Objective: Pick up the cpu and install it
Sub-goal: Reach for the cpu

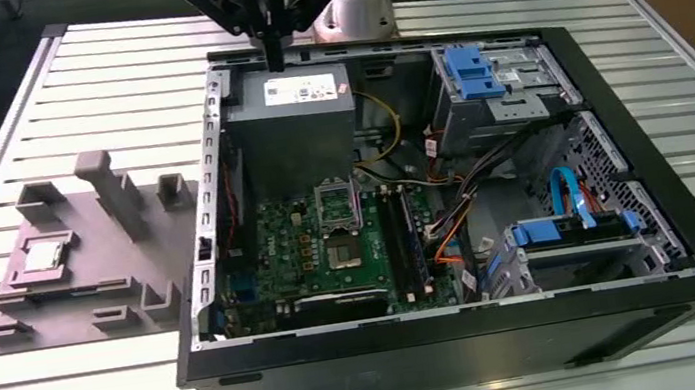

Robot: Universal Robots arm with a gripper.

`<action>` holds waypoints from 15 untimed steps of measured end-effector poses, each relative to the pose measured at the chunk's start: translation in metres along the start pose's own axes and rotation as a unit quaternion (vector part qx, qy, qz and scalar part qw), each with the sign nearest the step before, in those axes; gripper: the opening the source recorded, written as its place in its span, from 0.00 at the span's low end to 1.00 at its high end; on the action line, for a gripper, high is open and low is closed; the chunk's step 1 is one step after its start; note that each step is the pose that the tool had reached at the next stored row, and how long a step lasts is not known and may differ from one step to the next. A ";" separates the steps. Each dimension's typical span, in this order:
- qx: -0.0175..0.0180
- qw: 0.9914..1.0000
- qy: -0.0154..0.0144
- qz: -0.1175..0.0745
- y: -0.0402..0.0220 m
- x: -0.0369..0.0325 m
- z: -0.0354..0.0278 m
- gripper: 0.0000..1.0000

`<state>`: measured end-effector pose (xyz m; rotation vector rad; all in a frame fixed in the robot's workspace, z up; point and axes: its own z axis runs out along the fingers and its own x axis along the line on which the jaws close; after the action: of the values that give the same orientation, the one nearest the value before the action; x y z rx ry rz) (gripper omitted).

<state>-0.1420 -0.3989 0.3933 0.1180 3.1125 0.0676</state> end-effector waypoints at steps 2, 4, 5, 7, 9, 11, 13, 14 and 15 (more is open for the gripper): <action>0.000 1.000 0.000 0.000 -0.0002 0.0031 -0.0001 0.10; 0.000 1.000 0.000 0.000 -0.0005 0.0068 -0.0001 0.10; 0.000 1.000 0.000 0.000 -0.0006 0.0084 -0.0002 0.10; 0.000 1.000 0.000 0.000 -0.0009 0.0113 -0.0002 0.10; 0.000 1.000 0.000 0.000 -0.0011 0.0143 -0.0003 0.10; 0.000 1.000 0.000 0.000 -0.0014 0.0178 -0.0004 0.10; 0.000 1.000 0.000 0.000 -0.0016 0.0215 -0.0005 0.10; 0.000 1.000 0.000 0.000 -0.0018 0.0235 -0.0006 0.10; 0.000 1.000 0.000 0.000 -0.0019 0.0257 -0.0006 0.10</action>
<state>-0.1678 -0.3989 0.3932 0.1182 3.1125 0.0675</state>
